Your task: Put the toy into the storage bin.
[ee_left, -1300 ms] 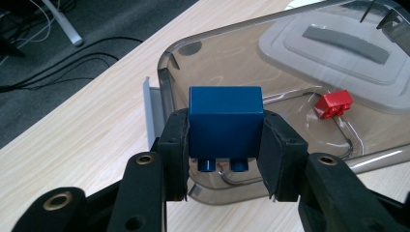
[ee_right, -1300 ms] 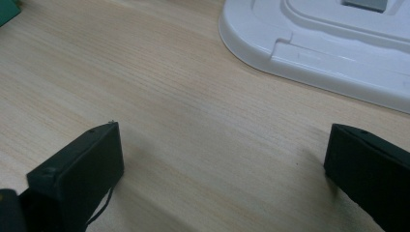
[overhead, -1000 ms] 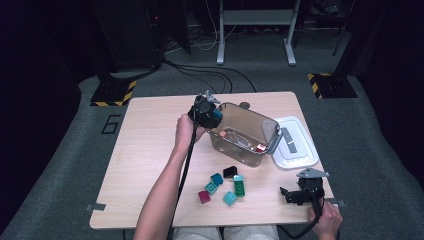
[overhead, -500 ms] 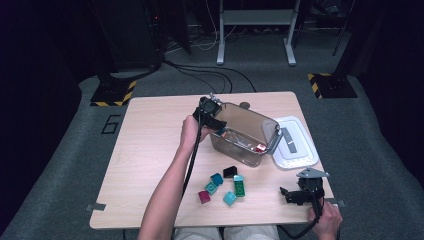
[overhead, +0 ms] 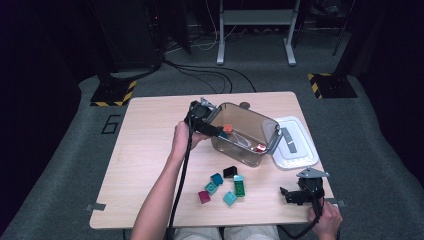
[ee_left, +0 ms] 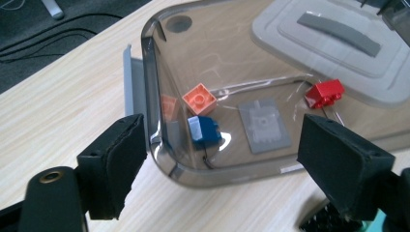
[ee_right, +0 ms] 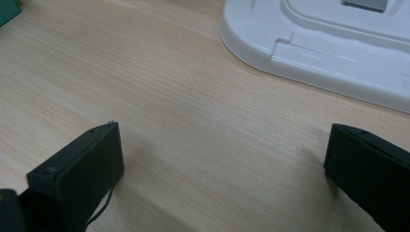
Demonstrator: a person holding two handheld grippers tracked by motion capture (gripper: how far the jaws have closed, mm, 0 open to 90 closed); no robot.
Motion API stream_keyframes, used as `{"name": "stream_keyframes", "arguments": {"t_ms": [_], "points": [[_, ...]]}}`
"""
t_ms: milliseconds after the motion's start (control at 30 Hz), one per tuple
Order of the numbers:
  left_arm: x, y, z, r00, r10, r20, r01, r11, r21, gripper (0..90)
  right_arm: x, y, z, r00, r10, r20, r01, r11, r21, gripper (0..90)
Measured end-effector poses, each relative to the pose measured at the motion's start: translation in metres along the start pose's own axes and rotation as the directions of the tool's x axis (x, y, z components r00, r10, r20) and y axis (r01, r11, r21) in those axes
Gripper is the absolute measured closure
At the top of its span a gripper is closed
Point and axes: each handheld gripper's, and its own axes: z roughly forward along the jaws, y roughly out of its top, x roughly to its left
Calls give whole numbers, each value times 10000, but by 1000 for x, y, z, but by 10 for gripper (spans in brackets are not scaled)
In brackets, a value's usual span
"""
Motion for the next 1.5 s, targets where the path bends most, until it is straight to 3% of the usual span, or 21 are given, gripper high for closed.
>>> {"name": "stream_keyframes", "arguments": {"t_ms": [400, 1000, 1300, 1500], "points": [[-9, -39, -17, 9995, 305, -51, -305, 9995, 48, 158, 0, 0, 0, 10000, -19, -3, 19, 10000, 1, 0], [-12, -112, -15, 9994, -301, 145, 296, 9989, 366, 151, 0, 0, 0, 10000, 0, 3, 0, 10000, -3, 0], [-19, -136, -7, 9976, -561, 416, 542, 9975, 459, 150, 0, 0, 0, 10000, 1, 2, -1, 10000, -8, 0], [-26, -146, -5, 9975, -497, 506, 470, 9975, 525, 149, 0, 0, 0, 10000, -19, -2, 19, 10000, -2, 0]]}}
